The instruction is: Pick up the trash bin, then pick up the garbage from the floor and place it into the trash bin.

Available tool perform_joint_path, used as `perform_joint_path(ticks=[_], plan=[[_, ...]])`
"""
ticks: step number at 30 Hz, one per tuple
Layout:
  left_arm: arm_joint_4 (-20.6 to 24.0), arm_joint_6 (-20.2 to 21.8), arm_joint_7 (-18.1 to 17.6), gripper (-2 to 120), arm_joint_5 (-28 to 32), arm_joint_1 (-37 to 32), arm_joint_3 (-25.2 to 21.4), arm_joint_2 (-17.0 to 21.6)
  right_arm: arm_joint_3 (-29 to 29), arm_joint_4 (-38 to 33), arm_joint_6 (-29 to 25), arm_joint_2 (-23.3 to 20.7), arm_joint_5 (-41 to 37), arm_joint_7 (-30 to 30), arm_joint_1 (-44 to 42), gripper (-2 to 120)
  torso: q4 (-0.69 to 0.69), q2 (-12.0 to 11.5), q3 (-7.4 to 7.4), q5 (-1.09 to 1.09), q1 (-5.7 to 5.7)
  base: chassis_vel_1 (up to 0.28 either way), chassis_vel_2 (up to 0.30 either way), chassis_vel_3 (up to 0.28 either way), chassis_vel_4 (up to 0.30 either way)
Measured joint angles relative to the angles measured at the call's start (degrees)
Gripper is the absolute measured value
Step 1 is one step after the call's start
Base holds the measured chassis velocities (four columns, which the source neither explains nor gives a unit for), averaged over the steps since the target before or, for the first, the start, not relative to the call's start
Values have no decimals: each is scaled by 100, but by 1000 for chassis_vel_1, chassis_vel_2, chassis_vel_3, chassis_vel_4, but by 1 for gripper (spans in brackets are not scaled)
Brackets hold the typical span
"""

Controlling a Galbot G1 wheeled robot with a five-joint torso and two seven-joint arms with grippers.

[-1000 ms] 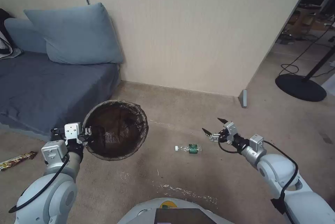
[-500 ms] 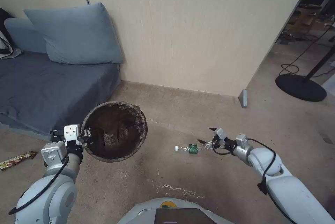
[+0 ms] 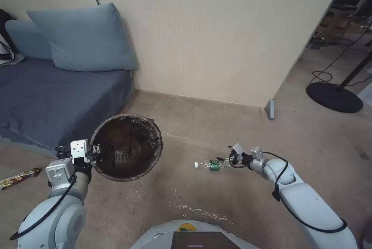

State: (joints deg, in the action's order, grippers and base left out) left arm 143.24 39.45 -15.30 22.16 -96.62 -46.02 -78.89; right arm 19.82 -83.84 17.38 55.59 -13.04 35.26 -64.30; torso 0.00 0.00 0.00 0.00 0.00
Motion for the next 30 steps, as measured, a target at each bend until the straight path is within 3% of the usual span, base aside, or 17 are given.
perform_joint_path(ticks=[14,30], plan=[[0,-9,4,4,-58,-12,25,-47,-565,421,47,98,107,-44,282,100,0,0,0,0,0,0,0,0,0],[-1,-28,7,4,-97,-12,17,-79,-833,1311,-138,578,388,-54,664,100,0,0,0,-1,0,0,0,0,0]])
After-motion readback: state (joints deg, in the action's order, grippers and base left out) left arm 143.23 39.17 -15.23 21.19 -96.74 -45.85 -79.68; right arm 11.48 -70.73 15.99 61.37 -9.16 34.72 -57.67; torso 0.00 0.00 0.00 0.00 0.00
